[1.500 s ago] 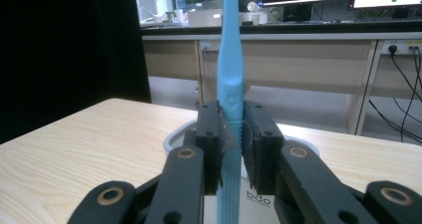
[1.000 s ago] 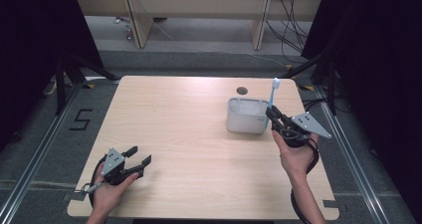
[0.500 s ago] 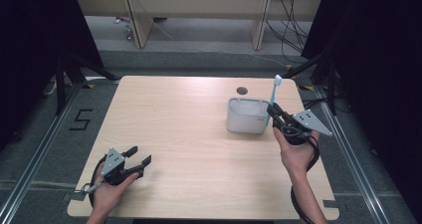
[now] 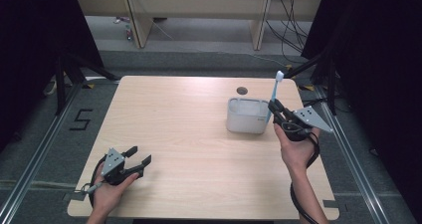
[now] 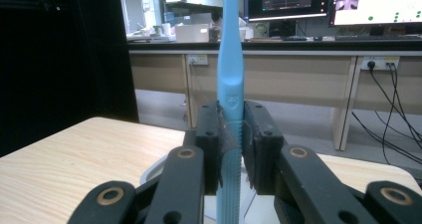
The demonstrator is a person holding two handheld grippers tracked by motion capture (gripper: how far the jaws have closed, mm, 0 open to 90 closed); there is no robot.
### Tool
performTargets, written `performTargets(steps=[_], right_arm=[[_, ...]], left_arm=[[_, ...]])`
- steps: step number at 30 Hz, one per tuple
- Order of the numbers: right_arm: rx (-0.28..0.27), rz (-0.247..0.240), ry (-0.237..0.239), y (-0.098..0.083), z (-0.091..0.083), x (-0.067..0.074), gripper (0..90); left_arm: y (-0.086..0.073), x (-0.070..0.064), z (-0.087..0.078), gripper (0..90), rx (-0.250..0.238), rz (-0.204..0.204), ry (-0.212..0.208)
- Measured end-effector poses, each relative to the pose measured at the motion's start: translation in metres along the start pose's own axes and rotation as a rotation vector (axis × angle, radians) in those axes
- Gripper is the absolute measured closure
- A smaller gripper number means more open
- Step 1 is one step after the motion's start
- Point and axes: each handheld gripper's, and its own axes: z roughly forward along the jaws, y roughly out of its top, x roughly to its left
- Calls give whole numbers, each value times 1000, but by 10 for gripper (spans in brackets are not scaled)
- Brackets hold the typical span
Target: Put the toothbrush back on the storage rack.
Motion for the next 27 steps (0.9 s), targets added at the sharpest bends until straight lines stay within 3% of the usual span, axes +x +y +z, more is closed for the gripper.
performTargets(steps=[5, 6, 7, 21, 25, 27], right_arm=[[-8, 4, -3, 3, 2, 0, 789], [15, 2, -12, 5, 1, 0, 789], [-11, 2, -5, 5, 3, 0, 789], [-16, -5, -29, 10, 9, -4, 789], [-15, 14, -27, 11, 11, -4, 789], [-26, -3, -36, 11, 12, -5, 789]], left_arm=[[0, 0, 0, 338, 0, 0, 1], [0, 0, 0, 337, 0, 0, 0], [0, 0, 0, 338, 1, 0, 0], [0, 0, 0, 337, -2, -5, -6], [0, 0, 0, 337, -3, -6, -6], [0, 1, 0, 337, -2, -6, -6]])
